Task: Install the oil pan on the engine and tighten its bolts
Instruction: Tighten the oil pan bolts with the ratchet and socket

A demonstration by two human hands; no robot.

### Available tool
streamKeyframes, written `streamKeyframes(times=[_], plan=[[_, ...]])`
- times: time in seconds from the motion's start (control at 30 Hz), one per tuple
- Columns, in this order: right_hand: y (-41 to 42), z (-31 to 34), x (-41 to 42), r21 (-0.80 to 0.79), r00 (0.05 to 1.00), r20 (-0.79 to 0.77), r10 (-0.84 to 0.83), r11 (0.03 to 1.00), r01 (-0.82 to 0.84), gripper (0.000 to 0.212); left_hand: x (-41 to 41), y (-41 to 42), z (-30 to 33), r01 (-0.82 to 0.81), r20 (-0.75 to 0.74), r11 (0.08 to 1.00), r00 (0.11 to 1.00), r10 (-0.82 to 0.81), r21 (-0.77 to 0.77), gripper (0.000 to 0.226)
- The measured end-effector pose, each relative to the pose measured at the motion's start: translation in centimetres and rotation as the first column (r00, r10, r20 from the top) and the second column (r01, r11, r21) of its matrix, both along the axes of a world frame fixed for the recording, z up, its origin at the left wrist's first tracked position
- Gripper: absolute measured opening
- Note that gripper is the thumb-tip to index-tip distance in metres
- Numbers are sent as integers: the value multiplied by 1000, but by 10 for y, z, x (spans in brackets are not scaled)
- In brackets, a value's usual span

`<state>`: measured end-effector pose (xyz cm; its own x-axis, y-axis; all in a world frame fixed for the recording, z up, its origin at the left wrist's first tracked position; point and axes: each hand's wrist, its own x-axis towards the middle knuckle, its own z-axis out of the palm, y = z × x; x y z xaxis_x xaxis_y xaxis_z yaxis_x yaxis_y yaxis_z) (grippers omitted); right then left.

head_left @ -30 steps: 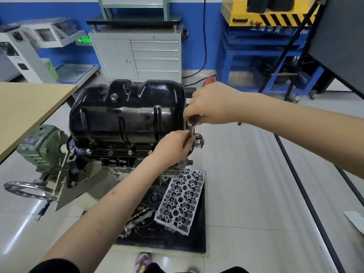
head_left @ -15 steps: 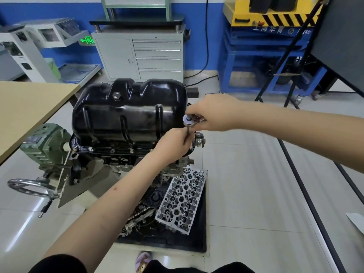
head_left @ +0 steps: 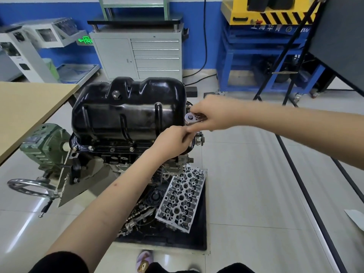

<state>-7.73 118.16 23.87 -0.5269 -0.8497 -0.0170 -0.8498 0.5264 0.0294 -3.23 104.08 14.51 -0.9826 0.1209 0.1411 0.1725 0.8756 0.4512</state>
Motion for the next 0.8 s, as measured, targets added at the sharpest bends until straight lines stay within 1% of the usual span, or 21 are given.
streamKeyframes(times=[0.03,0.07,0.1,0.13,0.17,0.2,0.23,0.27,0.3,0.33,0.37,0.43,0.47,0.5,0.53,0.6,0.67,0.7,0.73,0.77,0.8], plan=[[3,-7,5,-103,987,136,-85,990,99,41,0,1,1,-3,-8,1000,1000,3,-8,25],[5,-13,10,-197,940,296,-168,952,233,40,-1,4,1,-4,-18,1000,1000,3,-17,25],[7,-19,15,-267,846,479,-232,880,393,37,-2,7,2,-2,-23,1000,1000,2,-29,26],[8,-24,21,-293,716,653,-249,788,542,34,-3,10,1,0,-22,999,1000,-1,-45,28],[9,-27,24,-294,612,754,-239,710,640,31,-5,13,1,-1,-22,998,1000,0,-57,29],[9,-28,25,-298,584,777,-233,682,668,28,-7,15,1,-6,-24,998,1000,5,-60,29],[9,-27,23,-309,640,723,-260,707,636,28,-8,15,1,-5,-23,998,1000,4,-56,29],[10,-23,20,-305,736,613,-286,774,554,26,-9,14,1,5,-20,999,1000,-6,-49,27],[11,-17,15,-270,837,476,-271,860,433,24,-9,12,3,23,-12,999,1000,-23,-42,25],[12,-9,10,-189,912,345,-222,935,299,21,-9,10,4,44,0,998,999,-44,-39,24],[12,0,5,-86,964,224,-142,983,165,20,-8,8,4,65,17,997,998,-65,-41,24],[10,13,-3,122,999,16,28,992,-30,21,-7,5,4,97,35,993,995,-95,-59,24],[7,17,-5,198,994,-60,88,977,-75,25,-6,4,3,105,37,992,994,-102,-67,26],[5,19,-5,232,989,-89,118,968,-94,28,-7,3,2,108,37,992,994,-105,-71,27],[3,20,-5,227,989,-90,117,969,-94,27,-7,2,2,106,37,992,994,-103,-70,29],[1,16,-2,153,991,-104,80,986,-64,16,-7,0,2,86,39,996,996,-85,-32,32],[1,9,4,67,983,-182,13,998,0,21,-6,-2,1,58,42,998,997,-59,15,29],[1,3,7,16,982,-185,-39,999,43,25,-5,-2,0,44,36,999,998,-45,22,28],[0,-3,11,-55,985,-140,-100,994,93,28,-4,-2,0,31,26,999,999,-32,23,29],[0,-11,16,-151,986,-39,-164,976,156,30,-4,-1,0,24,21,999,999,-25,27,30],[0,-17,20,-252,968,117,-220,937,243,29,-3,0,0,21,18,999,1000,-22,37,29]])
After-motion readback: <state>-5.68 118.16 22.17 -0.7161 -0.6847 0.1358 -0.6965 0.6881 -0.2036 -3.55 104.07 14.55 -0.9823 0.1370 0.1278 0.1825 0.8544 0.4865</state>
